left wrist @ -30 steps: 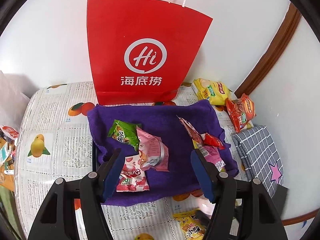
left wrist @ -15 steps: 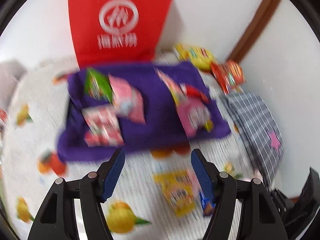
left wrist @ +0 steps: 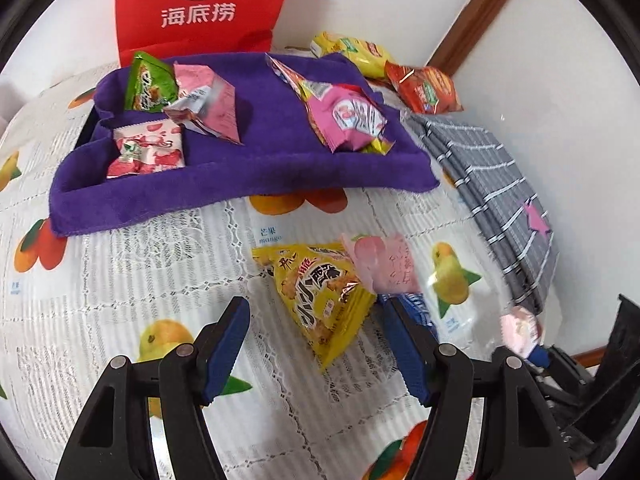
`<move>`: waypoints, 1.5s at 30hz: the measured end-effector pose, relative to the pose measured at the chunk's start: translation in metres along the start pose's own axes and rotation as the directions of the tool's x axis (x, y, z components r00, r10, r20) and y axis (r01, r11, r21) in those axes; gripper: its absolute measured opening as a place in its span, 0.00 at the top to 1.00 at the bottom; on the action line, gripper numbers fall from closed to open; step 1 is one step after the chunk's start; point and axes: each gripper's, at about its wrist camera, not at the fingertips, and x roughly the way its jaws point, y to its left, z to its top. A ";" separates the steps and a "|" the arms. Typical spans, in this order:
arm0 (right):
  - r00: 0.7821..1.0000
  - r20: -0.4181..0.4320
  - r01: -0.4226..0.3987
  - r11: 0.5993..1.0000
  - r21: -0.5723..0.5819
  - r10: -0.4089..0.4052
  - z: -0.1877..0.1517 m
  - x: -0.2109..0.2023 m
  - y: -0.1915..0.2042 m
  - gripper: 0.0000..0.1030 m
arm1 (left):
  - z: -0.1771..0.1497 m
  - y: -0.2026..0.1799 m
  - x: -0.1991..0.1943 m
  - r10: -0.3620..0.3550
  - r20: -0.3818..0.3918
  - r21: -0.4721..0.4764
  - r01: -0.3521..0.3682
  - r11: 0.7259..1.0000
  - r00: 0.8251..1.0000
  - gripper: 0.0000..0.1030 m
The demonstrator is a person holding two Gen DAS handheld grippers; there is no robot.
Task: Organize snacks
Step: 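Grasp the yellow snack bag on the sheet with the left tool, then carry the white snack and yellow bag over the towel with both tools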
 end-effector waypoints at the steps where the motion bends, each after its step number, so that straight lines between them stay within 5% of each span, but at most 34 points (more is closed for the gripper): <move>1: 1.000 0.000 -0.001 1.000 0.009 0.001 0.000 0.001 -0.002 0.54 | 0.001 -0.001 0.005 0.008 -0.005 0.001 -0.008 1.000 1.000 0.35; 5: 1.000 -0.011 -0.005 1.000 0.013 0.005 -0.001 0.007 -0.005 0.54 | 0.004 0.000 0.020 0.086 0.008 -0.001 -0.086 0.996 0.996 0.36; 16: 0.999 -0.030 -0.023 1.000 0.003 0.024 0.001 0.019 -0.001 0.54 | 0.012 -0.002 0.040 0.138 0.026 0.009 -0.139 0.990 0.990 0.37; 18: 0.999 -0.027 -0.018 1.000 -0.005 0.018 0.003 0.016 0.001 0.54 | 0.011 -0.004 0.039 0.147 0.038 0.024 -0.148 0.989 0.988 0.57; 20: 1.000 -0.021 -0.014 1.000 -0.016 0.013 0.006 0.013 0.004 0.54 | 0.011 -0.003 0.036 0.128 0.038 0.024 -0.129 0.991 0.991 0.61; 34: 0.999 0.025 -0.029 0.993 -0.116 0.032 0.036 -0.012 0.060 0.54 | 0.002 0.019 -0.042 0.072 0.126 0.004 -0.074 0.997 0.989 0.62; 45: 0.994 0.050 -0.092 0.987 -0.132 0.099 0.124 -0.020 0.108 0.54 | 0.041 0.052 -0.088 0.126 0.183 -0.064 -0.116 0.991 0.975 0.62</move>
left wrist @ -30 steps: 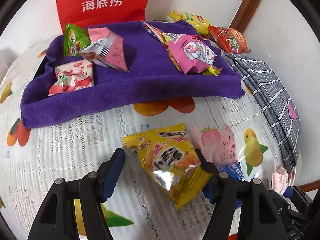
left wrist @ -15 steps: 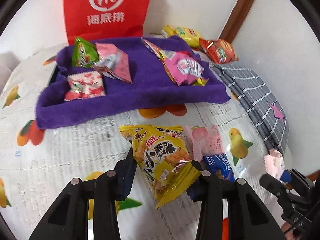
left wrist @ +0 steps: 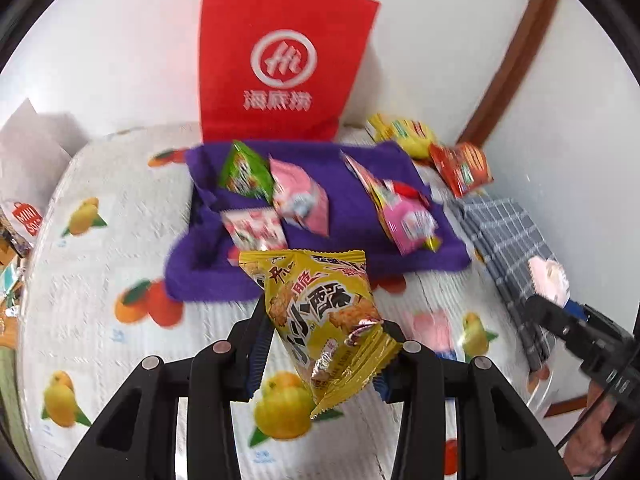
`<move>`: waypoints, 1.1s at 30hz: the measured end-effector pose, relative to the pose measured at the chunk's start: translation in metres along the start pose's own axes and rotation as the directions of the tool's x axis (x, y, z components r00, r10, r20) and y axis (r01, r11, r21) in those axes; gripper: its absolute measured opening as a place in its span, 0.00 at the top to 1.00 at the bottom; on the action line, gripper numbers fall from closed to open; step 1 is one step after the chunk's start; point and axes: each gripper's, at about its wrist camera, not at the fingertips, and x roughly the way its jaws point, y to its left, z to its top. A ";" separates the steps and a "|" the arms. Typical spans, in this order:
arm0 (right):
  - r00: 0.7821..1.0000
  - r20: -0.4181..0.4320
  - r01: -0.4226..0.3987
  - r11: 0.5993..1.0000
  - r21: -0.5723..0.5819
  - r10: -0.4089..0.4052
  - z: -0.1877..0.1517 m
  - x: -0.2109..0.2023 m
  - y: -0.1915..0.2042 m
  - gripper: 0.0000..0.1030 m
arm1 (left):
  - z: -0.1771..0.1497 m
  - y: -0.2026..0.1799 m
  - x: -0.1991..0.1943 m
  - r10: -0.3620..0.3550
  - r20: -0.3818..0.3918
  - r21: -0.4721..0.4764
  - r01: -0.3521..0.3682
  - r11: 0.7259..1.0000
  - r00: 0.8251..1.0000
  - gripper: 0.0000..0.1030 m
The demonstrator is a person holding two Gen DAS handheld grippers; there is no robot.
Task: Organize snacks
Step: 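Carry the white snack and yellow bag over the towel with both tools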
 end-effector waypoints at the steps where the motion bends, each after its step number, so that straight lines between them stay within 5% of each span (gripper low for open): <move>1: 1.000 0.003 -0.006 1.000 0.001 0.006 0.009 0.001 0.002 0.54 | 0.006 0.003 -0.002 0.008 0.006 -0.004 -0.008 1.000 1.000 0.62; 18: 0.998 0.052 -0.020 0.995 -0.101 0.025 0.123 0.054 0.058 0.54 | 0.106 0.021 0.004 0.068 0.108 -0.032 -0.064 0.997 0.992 0.62; 27: 0.998 0.034 -0.049 0.994 -0.099 0.053 0.137 0.095 0.060 0.54 | 0.115 0.042 0.029 0.101 0.087 -0.069 -0.095 0.993 0.991 0.62; 33: 1.000 -0.028 -0.007 0.990 -0.139 0.003 0.132 0.121 0.055 0.54 | 0.113 0.049 0.042 0.046 0.043 -0.097 -0.042 0.994 0.998 0.61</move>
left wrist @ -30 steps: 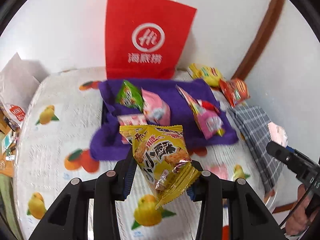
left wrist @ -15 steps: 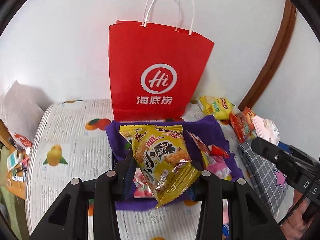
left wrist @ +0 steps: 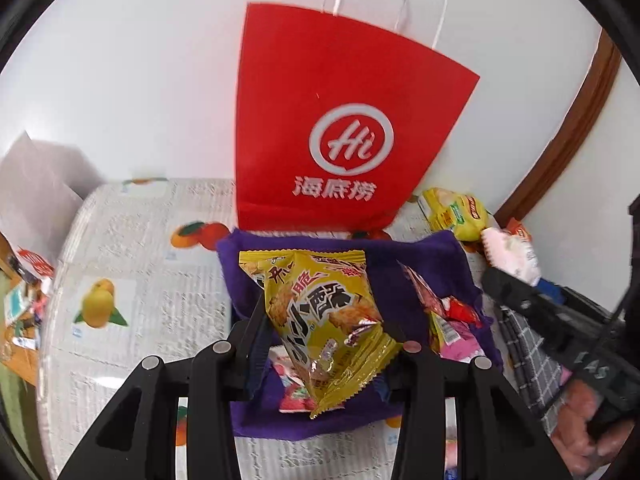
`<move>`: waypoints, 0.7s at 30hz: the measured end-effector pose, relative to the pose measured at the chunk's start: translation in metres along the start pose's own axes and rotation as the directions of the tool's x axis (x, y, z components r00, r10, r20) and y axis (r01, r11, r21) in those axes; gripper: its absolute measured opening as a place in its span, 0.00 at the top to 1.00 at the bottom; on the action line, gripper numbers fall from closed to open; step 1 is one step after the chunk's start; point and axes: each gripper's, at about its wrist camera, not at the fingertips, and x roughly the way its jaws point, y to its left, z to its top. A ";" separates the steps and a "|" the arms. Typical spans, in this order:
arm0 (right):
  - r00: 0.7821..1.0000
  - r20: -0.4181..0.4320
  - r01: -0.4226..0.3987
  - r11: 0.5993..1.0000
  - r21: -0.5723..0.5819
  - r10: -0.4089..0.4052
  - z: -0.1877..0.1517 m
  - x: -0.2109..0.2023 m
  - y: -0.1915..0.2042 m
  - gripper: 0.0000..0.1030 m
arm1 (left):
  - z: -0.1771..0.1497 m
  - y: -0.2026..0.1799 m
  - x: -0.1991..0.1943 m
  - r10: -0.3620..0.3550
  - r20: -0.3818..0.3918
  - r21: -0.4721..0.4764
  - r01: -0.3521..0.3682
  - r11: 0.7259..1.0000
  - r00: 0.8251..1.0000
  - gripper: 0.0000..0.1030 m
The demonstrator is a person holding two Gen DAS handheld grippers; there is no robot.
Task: Organize snacks
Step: 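Carry the white snack and yellow bag over the towel with both tools, then lower the white-and-pink snack onto the towel and open the right tool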
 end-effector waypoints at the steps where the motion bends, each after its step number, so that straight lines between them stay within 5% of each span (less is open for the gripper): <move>1: 1.000 -0.008 0.008 1.000 0.005 -0.008 0.000 0.003 -0.003 0.54 | 0.000 -0.001 0.002 -0.001 -0.005 0.004 0.001 1.000 1.000 0.61; 21: 0.997 -0.064 0.046 0.999 0.005 -0.046 -0.004 0.020 -0.014 0.52 | -0.005 -0.016 0.015 0.021 -0.028 0.040 -0.020 0.999 0.999 0.61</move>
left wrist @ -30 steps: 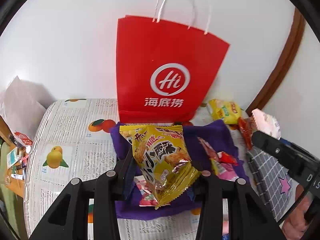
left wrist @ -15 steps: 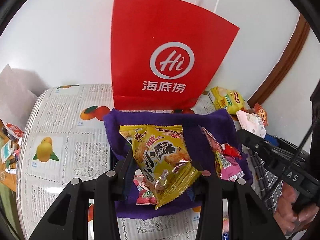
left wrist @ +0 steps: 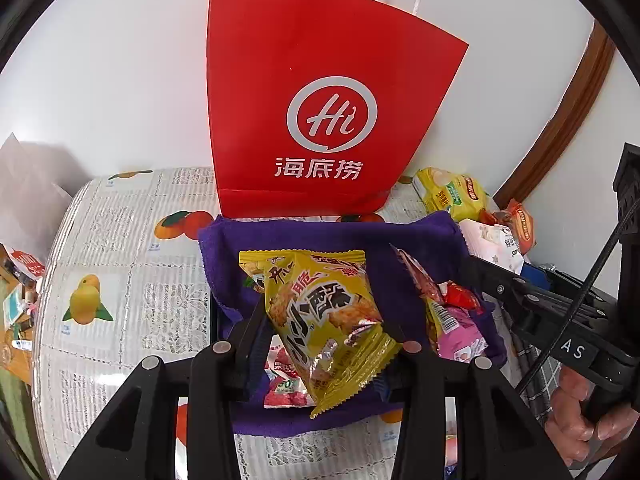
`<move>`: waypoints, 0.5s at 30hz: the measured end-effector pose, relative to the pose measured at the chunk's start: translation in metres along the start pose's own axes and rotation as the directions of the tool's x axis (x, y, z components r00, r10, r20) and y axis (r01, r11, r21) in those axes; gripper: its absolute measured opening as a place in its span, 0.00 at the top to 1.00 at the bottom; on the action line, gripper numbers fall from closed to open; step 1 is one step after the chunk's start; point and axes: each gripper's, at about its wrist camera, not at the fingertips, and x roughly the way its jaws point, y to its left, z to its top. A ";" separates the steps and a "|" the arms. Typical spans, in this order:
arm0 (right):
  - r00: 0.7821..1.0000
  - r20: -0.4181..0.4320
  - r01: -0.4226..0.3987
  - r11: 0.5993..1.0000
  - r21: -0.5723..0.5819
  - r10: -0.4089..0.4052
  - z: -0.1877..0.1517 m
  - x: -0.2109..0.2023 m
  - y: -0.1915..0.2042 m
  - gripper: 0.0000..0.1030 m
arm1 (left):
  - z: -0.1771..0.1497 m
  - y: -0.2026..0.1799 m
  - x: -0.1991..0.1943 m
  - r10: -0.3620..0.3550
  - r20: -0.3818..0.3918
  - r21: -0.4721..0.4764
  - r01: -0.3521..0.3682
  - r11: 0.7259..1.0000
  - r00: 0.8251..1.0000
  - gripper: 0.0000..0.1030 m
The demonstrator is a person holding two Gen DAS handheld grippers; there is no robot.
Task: Organize snacks
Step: 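Lower the white-and-pink snack onto the towel and open the right tool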
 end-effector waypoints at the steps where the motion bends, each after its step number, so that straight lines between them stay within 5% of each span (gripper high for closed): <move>1: 1.000 -0.008 0.000 1.000 0.002 0.000 0.000 0.003 0.000 0.52 | 0.000 0.001 0.001 0.007 -0.001 -0.001 -0.007 1.000 1.000 0.61; 15: 0.990 -0.143 0.007 1.000 -0.008 -0.008 -0.010 0.049 0.006 0.52 | 0.002 0.014 -0.001 -0.017 -0.005 -0.054 0.017 0.998 1.000 0.61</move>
